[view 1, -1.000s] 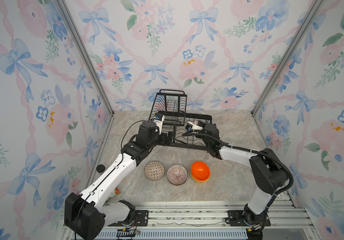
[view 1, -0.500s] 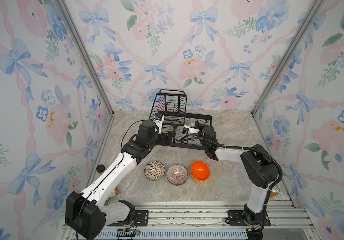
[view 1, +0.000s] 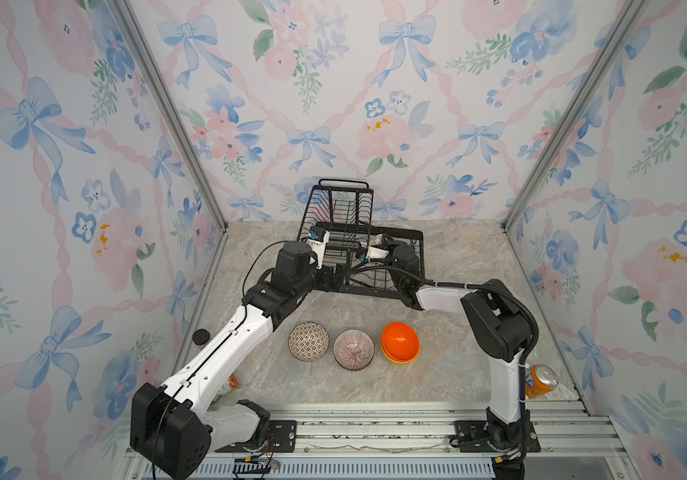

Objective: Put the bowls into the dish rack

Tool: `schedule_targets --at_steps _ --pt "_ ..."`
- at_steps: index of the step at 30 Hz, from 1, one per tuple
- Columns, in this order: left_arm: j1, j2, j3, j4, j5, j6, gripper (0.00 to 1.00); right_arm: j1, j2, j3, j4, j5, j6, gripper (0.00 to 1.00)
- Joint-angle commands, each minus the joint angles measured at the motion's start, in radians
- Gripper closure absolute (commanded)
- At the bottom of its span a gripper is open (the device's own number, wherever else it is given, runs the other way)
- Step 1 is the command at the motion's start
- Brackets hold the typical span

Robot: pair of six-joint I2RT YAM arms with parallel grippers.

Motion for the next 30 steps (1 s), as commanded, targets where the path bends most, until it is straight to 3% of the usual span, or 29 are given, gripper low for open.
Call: schedule_targets --at_steps 1,8,30 --pt "0.007 -0.026 -0.024 -0.006 0.013 0.015 0.02 0.007 0.039 0.079 0.105 0.033 -0.02 1.0" --pt "0.008 -0.045 -0.041 -0.007 0.016 0.009 0.02 -0.005 0.147 0.189 0.156 0.059 -0.07 1.0" --pt "0.008 -0.023 -0.044 -0.013 0.033 0.01 0.02 -0.041 0.295 0.4 0.082 0.047 -0.04 1.0"
